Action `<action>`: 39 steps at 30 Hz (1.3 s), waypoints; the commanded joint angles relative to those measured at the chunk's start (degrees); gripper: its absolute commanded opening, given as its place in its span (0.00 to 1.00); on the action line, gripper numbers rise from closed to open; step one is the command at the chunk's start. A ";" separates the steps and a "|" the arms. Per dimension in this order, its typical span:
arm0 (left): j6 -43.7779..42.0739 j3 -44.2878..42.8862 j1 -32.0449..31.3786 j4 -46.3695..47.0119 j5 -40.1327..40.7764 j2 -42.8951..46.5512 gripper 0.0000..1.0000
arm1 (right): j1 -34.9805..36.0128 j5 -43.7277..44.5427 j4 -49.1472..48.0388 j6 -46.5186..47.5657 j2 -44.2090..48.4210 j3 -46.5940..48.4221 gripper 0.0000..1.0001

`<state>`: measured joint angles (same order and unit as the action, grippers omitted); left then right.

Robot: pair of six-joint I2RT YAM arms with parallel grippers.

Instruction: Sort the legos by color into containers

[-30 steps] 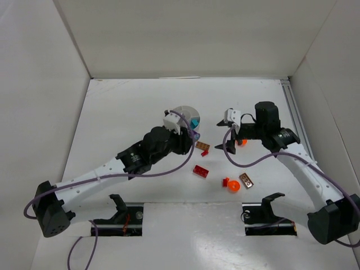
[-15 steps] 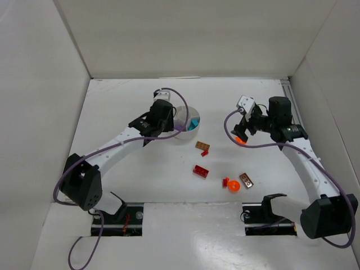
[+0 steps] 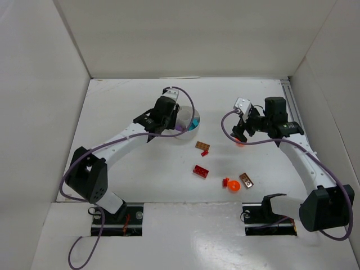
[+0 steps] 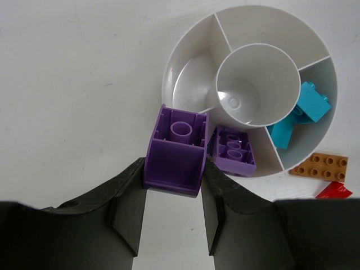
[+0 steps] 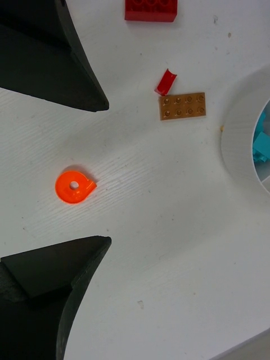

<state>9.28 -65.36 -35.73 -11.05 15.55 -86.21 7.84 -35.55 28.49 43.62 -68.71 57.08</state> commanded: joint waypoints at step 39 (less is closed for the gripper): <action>-7.34 -5.30 0.22 -1.96 -4.83 -1.76 0.24 | -0.45 -1.72 0.69 2.35 -0.02 1.54 0.96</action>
<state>2.33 -69.14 -35.62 -14.11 12.56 -90.63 7.84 -35.59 29.36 45.25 -68.71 57.08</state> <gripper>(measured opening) 0.297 0.958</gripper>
